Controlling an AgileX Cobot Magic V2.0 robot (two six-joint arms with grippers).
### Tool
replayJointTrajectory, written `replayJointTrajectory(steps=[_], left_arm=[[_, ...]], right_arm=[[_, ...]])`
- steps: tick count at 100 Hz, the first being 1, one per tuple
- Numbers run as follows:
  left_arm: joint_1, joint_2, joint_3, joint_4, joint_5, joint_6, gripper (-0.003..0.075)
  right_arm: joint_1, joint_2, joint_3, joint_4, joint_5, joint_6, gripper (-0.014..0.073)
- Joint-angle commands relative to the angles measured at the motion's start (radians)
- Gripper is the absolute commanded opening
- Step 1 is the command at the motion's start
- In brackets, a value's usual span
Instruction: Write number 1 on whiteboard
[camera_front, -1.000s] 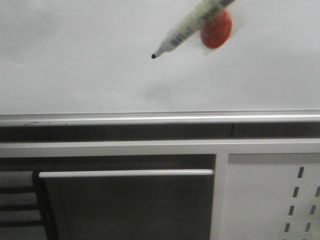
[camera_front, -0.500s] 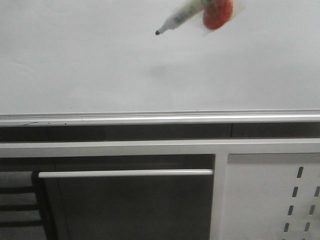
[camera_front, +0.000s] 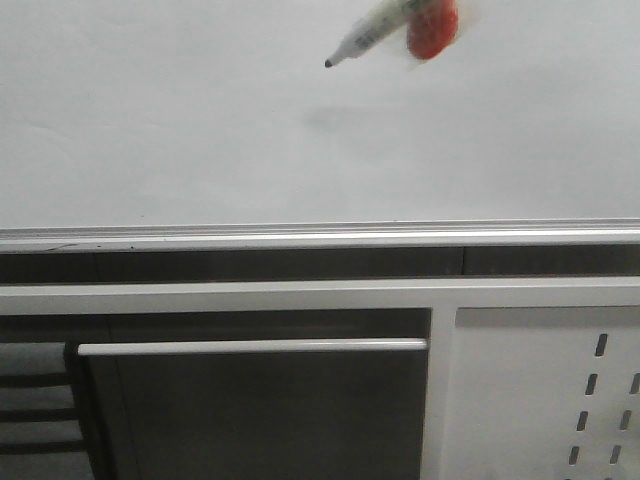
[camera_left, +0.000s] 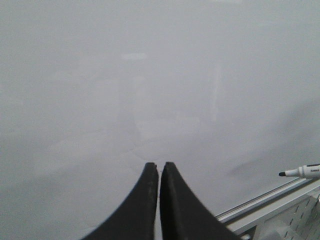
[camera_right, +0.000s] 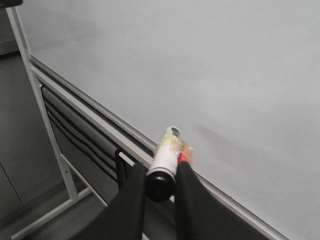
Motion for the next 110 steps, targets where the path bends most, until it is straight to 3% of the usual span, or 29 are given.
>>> replayJointTrajectory(steps=[1, 45, 110], left_arm=[[0.002, -0.003, -0.019, -0.038, -0.041, -0.011, -0.002], [0.002, -0.003, 0.056, -0.054, -0.055, -0.011, -0.002], [0.002, -0.003, 0.056, -0.058, -0.058, -0.004, -0.002]], right_arm=[[0.002, 0.01, -0.025, -0.005, -0.089, -0.006, -0.0041], [0.002, 0.014, -0.036, -0.038, -0.127, -0.006, -0.0041], [-0.007, 0.26, -0.094, -0.059, -0.276, -0.052, -0.0041]])
